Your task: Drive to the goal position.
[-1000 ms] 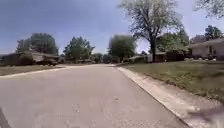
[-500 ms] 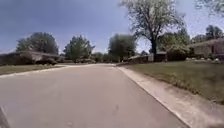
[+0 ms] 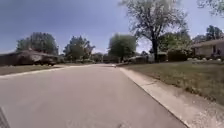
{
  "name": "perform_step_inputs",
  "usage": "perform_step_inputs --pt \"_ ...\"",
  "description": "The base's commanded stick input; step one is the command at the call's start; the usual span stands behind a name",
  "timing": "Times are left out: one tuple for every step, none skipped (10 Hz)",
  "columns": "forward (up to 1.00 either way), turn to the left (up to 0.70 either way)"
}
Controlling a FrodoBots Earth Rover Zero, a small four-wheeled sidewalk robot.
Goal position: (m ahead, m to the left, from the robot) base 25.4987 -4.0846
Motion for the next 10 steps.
perform_step_inputs --pt "0.7 0.0" --pt "0.7 0.0" --pt "0.7 0.0" --pt "0.7 0.0" --pt "0.7 0.0" --pt "0.7 0.0" --pt "0.7 0.0" --pt "0.7 0.0" --pt "0.7 0.0" --pt "0.7 0.0"
